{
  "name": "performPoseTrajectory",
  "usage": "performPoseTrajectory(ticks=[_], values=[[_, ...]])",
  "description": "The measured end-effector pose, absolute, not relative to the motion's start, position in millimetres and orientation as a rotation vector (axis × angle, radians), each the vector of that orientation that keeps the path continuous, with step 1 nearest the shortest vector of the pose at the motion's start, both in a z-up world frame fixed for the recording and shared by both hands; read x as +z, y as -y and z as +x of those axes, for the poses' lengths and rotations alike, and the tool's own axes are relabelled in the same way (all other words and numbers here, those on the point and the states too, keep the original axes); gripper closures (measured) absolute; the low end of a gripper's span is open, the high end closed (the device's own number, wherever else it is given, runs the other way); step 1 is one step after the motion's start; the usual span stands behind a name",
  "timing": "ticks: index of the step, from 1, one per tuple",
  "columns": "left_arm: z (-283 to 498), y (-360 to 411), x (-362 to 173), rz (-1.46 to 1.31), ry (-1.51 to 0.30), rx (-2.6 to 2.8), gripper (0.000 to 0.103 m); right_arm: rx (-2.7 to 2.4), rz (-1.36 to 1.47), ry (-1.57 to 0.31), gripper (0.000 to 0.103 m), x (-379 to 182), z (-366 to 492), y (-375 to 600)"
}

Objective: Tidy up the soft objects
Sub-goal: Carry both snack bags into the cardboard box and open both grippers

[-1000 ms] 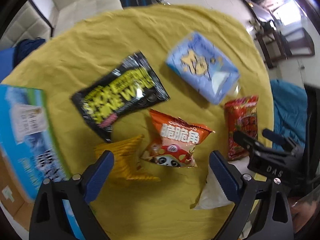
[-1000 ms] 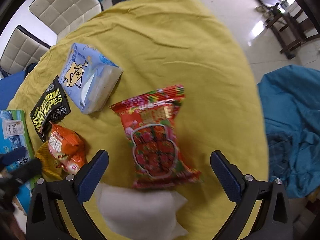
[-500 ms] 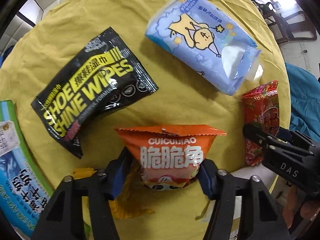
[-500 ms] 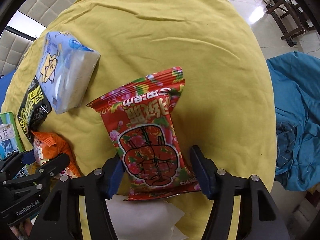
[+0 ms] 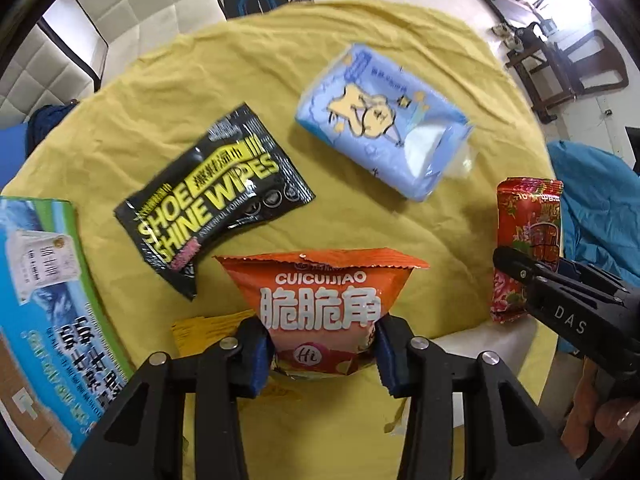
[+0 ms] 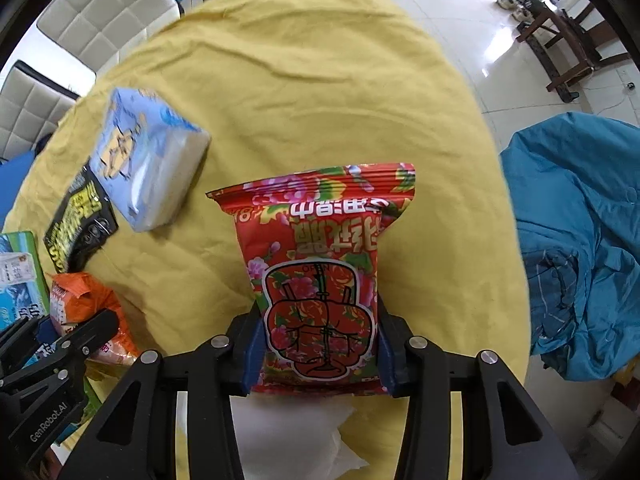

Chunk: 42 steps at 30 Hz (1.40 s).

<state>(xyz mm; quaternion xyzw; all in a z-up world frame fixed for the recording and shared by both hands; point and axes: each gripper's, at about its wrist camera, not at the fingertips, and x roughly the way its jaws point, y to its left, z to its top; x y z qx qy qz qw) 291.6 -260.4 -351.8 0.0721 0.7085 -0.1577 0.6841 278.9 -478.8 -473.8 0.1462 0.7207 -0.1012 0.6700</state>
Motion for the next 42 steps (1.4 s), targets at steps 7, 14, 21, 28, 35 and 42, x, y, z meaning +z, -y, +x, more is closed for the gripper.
performPoseTrajectory(ticks=[7, 14, 21, 28, 35, 42], values=[[280, 238, -301, 0.108, -1.505, -0.35, 0.064, -0.215, 0.344, -1.537, 0.056, -442, 259, 467], [259, 193, -234, 0.069, -1.381, -0.358, 0.064, -0.131, 0.352, -1.454, 0.056, -342, 255, 449], [258, 125, -200, 0.018, -1.294, -0.336, 0.064, -0.007, 0.351, -1.383, 0.056, -285, 248, 386], [267, 31, -198, -0.09, -1.313, -0.281, 0.064, 0.125, 0.36, -1.364, 0.056, -258, 244, 290], [297, -60, -243, -0.158, -1.425, -0.208, 0.064, 0.224, 0.318, -1.397, 0.056, -271, 272, 180], [334, -101, -305, -0.24, -1.538, -0.224, 0.064, 0.228, 0.248, -1.468, 0.056, -319, 311, 98]])
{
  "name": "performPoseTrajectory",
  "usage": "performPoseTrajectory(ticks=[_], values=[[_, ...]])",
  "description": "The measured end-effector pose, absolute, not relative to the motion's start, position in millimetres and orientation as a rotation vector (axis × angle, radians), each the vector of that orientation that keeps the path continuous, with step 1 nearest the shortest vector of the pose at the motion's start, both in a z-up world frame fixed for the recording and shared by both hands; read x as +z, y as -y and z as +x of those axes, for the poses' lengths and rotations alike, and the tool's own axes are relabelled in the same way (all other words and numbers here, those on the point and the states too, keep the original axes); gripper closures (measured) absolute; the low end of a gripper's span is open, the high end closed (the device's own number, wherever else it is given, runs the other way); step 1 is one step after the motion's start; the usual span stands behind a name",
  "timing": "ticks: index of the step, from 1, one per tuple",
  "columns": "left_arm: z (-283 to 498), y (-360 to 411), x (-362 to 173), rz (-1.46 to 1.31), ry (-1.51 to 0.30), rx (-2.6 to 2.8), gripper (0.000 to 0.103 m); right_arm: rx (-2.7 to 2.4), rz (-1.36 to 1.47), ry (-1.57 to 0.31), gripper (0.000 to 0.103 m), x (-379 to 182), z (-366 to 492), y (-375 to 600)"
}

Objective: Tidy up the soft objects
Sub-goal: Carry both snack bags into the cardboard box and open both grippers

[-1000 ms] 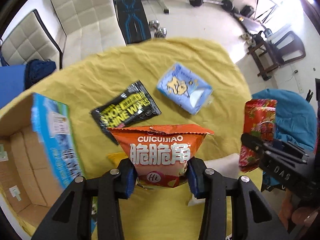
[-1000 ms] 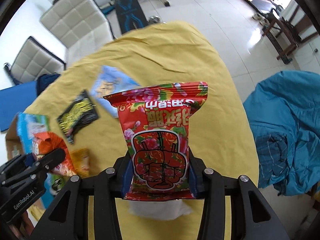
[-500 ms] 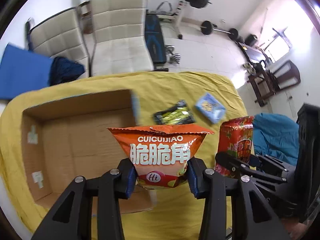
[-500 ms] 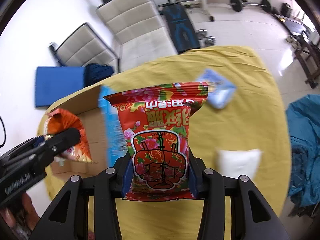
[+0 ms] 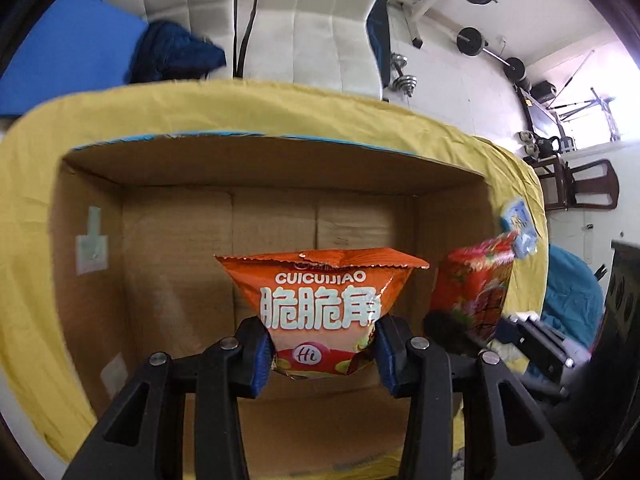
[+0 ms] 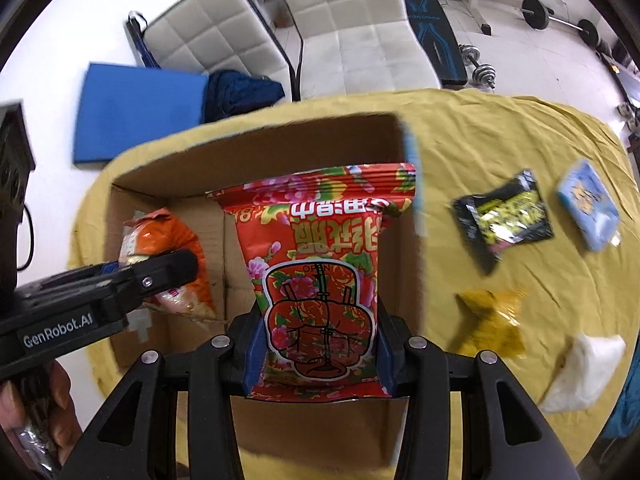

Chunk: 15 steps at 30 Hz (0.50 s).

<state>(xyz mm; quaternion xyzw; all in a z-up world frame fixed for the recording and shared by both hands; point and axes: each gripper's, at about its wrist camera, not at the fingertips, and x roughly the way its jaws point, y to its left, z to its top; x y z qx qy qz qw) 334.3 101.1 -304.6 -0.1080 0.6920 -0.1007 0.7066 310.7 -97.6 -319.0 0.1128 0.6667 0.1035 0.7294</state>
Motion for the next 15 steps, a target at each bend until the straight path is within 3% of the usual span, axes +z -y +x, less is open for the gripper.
performPoseTrajectory(ticks=[15], values=[[372, -106, -385, -0.243, -1.678, -0.321, 0.063, 0.138, 0.139, -1.598, 0.056, -420, 356, 45]])
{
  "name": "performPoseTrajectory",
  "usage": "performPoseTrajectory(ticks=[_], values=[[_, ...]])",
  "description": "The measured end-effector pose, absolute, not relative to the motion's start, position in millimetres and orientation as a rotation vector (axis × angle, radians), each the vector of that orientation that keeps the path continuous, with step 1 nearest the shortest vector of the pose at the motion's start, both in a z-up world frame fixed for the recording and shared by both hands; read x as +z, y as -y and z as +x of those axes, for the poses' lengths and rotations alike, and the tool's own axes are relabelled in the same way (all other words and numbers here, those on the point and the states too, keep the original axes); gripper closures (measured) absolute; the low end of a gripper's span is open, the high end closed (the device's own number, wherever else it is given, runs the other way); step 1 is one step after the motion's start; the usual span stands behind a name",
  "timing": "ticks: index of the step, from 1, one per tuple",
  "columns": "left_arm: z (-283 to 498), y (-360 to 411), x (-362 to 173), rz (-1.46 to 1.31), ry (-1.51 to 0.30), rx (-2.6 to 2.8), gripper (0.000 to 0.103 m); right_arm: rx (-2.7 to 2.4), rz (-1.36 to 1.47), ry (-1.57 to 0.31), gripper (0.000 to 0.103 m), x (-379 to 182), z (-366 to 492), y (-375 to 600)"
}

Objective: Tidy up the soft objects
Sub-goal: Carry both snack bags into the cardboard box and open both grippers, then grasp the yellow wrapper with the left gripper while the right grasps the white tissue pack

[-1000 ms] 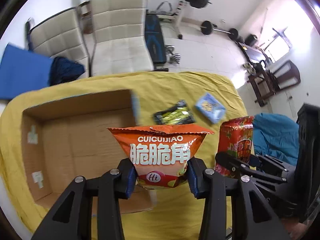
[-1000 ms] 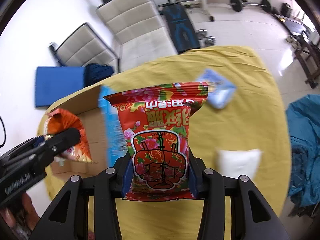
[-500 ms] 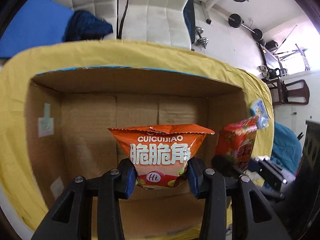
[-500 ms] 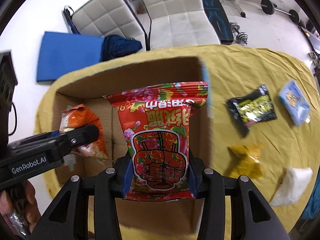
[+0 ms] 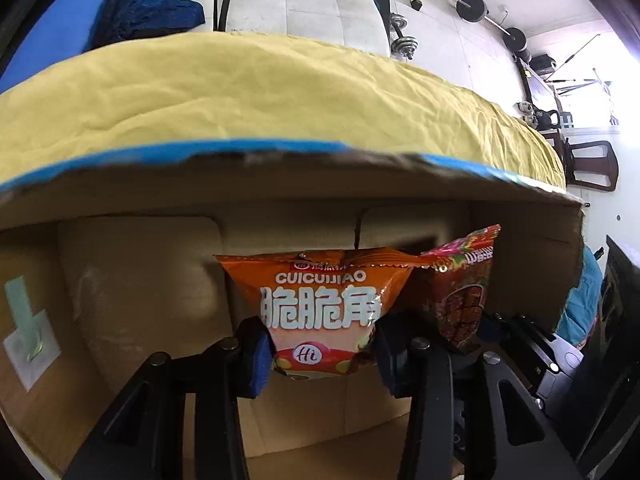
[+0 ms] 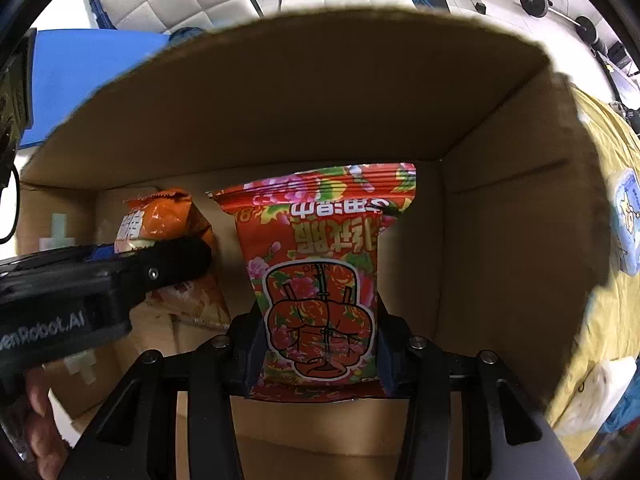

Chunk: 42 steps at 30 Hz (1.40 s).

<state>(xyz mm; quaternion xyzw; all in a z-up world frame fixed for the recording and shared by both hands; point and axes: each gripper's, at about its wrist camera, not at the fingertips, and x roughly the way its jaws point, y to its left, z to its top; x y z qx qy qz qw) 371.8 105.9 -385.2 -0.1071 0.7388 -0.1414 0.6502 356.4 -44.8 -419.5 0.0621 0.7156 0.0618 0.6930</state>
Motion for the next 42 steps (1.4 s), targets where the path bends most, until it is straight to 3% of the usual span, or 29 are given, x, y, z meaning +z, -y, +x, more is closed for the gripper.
performPoseTrajectory(ticks=[6, 11, 24, 27, 28, 33, 35, 38, 42], values=[[374, -107, -396, -0.243, -1.687, -0.328, 0.062, 0.113, 0.141, -1.615, 0.055, -438, 369, 42], [370, -110, -391, -0.255, -1.704, -0.298, 0.05, 0.107, 0.176, -1.6, 0.047, -436, 370, 42], [351, -128, -360, -0.232, -1.672, -0.243, 0.044, 0.078, 0.147, -1.591, 0.039, -406, 351, 29], [343, -133, -345, -0.213, -1.629, -0.224, 0.041, 0.08, 0.135, -1.579, 0.027, -390, 340, 26], [338, -135, -338, -0.204, -1.61, -0.216, 0.037, 0.08, 0.126, -1.573, 0.02, -385, 338, 24], [300, -135, -307, -0.15, -1.505, -0.165, 0.025, 0.091, 0.081, -1.524, 0.018, -355, 309, 24], [281, -134, -297, -0.136, -1.47, -0.153, 0.015, 0.09, 0.069, -1.51, 0.007, -344, 296, 26], [259, -130, -284, -0.109, -1.42, -0.133, 0.002, 0.1, 0.085, -1.496, 0.0, -329, 275, 28], [241, -127, -267, -0.091, -1.367, -0.131, 0.001, 0.099, 0.099, -1.473, 0.0, -313, 251, 39]])
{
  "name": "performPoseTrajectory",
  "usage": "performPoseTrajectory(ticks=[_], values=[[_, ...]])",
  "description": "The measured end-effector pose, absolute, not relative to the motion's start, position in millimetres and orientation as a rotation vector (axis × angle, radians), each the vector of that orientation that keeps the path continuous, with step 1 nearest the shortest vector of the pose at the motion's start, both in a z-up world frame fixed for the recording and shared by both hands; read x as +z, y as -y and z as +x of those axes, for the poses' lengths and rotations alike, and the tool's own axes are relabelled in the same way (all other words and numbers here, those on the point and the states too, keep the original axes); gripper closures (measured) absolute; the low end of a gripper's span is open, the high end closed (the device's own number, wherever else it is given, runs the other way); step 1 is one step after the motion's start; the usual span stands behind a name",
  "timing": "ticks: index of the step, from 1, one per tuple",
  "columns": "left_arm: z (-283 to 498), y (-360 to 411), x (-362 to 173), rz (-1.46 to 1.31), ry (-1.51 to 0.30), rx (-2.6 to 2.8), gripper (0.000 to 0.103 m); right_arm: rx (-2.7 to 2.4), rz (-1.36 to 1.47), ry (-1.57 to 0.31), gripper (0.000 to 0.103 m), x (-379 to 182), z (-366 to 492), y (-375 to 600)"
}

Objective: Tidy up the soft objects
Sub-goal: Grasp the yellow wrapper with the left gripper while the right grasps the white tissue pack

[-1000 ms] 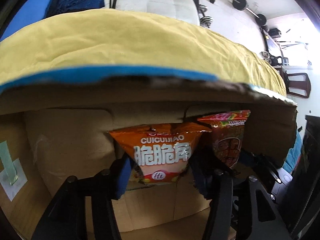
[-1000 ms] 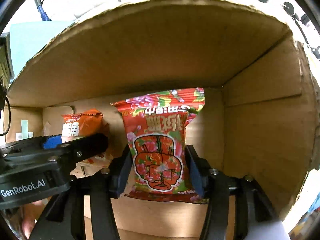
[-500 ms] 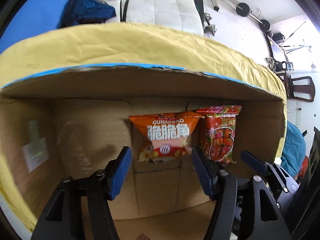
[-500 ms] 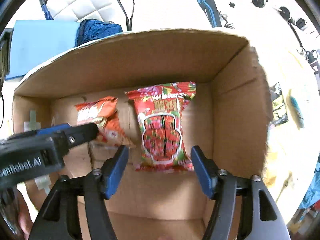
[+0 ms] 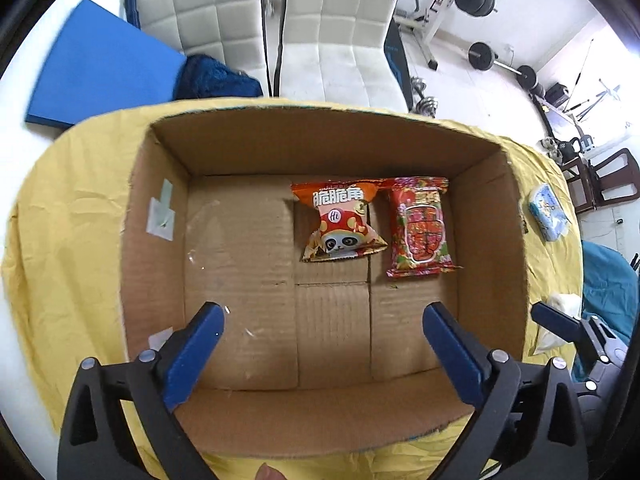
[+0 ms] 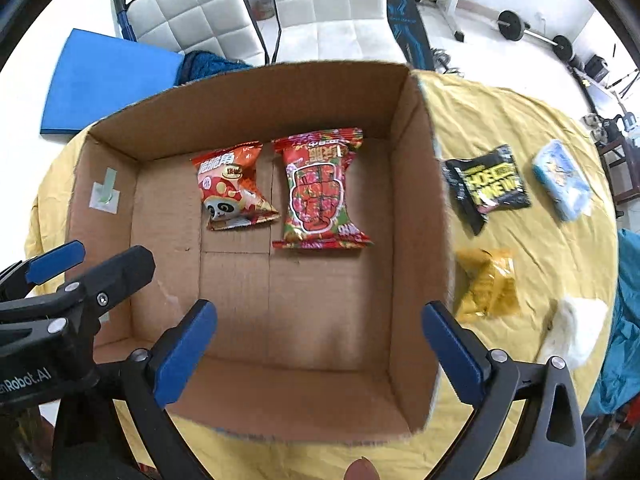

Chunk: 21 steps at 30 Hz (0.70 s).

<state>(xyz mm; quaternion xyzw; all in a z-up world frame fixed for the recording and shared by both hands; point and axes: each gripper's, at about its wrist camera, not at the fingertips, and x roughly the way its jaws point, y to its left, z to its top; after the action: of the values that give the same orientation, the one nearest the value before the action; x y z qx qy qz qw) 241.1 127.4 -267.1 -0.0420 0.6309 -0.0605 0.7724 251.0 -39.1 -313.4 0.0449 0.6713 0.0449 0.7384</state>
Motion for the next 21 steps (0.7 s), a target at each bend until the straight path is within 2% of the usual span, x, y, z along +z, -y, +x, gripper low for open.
performPoseTrajectory(ticks=[13, 21], values=[[181, -119, -187, -0.066, -1.2, -0.129, 0.0, 0.081, 0.078, -1.322, 0.0, -230, 191, 51], [149, -125, -161, -0.068, -1.184, -0.142, 0.0, 0.109, 0.074, -1.28, 0.0, -190, 151, 45]])
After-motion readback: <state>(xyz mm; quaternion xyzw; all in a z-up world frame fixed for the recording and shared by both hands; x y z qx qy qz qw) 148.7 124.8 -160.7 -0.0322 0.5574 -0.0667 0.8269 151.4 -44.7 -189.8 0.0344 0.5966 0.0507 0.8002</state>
